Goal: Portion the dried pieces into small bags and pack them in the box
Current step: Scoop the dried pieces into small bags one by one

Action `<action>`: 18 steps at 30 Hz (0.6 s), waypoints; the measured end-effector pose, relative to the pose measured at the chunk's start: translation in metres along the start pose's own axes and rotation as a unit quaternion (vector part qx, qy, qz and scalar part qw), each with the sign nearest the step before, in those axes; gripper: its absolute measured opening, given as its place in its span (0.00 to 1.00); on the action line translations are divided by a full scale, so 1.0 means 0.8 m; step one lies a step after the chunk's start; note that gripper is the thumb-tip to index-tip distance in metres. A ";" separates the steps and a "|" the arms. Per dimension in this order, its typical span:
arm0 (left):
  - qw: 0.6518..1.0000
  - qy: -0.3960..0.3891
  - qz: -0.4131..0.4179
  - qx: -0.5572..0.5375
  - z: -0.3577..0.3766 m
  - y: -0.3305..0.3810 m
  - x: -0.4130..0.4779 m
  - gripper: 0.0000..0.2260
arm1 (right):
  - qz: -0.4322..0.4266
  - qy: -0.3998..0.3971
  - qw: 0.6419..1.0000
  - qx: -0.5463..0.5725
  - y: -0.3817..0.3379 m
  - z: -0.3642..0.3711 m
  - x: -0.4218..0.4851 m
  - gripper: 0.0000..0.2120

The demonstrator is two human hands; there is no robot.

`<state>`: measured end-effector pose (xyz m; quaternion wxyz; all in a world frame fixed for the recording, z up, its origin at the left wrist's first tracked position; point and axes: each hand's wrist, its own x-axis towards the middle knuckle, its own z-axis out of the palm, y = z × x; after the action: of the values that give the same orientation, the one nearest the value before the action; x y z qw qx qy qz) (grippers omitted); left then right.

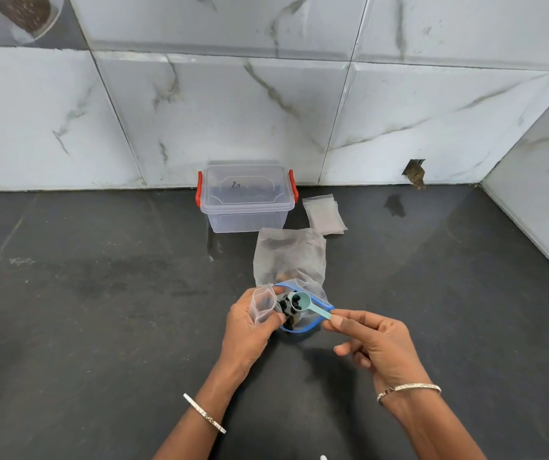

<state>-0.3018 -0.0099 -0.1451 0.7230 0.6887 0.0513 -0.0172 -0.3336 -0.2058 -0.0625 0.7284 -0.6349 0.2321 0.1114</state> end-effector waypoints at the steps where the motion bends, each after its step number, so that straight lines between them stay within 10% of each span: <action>1: 1.000 -0.002 0.004 0.012 0.001 -0.001 -0.001 0.21 | -0.007 -0.006 1.000 -0.002 -0.005 0.001 -0.004 0.07; 11: 0.999 0.024 0.002 0.046 0.010 -0.008 -0.004 0.21 | -0.210 -0.021 0.966 -0.151 -0.021 0.034 -0.029 0.03; 16: 0.999 0.032 0.005 0.022 0.008 -0.003 -0.004 0.16 | -0.495 0.013 0.686 -0.533 0.007 0.038 -0.024 0.09; 18: 0.999 0.035 0.002 0.019 0.007 -0.003 -0.004 0.17 | -0.535 0.026 0.652 -0.536 0.011 0.036 -0.024 0.10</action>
<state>-0.3052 -0.0160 -0.1470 0.7079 0.7022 0.0754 0.0074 -0.3486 -0.1738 -0.0588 0.1879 -0.9319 -0.2291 -0.2090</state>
